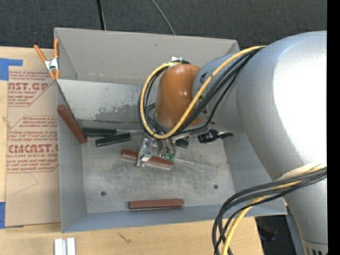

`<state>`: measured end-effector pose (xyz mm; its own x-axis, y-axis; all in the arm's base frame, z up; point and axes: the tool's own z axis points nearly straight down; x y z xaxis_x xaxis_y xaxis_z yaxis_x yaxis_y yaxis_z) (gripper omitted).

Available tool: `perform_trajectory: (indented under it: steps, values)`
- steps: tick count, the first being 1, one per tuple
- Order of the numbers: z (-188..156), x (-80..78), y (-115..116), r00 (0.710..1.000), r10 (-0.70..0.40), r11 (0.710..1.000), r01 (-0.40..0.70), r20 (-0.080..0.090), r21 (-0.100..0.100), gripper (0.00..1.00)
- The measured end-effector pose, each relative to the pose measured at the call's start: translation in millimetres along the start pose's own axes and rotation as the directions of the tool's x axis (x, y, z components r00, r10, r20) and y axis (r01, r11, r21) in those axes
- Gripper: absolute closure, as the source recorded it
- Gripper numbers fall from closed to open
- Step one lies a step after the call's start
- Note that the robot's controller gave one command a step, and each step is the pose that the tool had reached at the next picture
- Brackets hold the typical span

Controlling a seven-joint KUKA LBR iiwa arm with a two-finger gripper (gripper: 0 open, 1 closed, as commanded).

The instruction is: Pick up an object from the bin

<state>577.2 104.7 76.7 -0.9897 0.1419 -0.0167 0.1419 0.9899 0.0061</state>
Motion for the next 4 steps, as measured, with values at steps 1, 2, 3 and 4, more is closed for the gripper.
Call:
perform_trajectory:
  steps: [1, 2, 3, 4]
  values:
    - [0.0, 0.0, 0.0, 1.0, 0.0, 1.0, 0.0, 0.0, 0.0, 1.0]
    - [-2.3, 0.7, -0.2, 1.0, 0.001, 1.0, -0.001, -0.002, 0.001, 1.0]
    - [-18.9, 5.0, -1.8, 1.0, 0.0, 1.0, 0.0, -0.019, 0.006, 1.0]
    - [-37.3, 2.9, -1.0, 1.0, 0.001, 1.0, -0.001, -0.016, 0.005, 1.0]
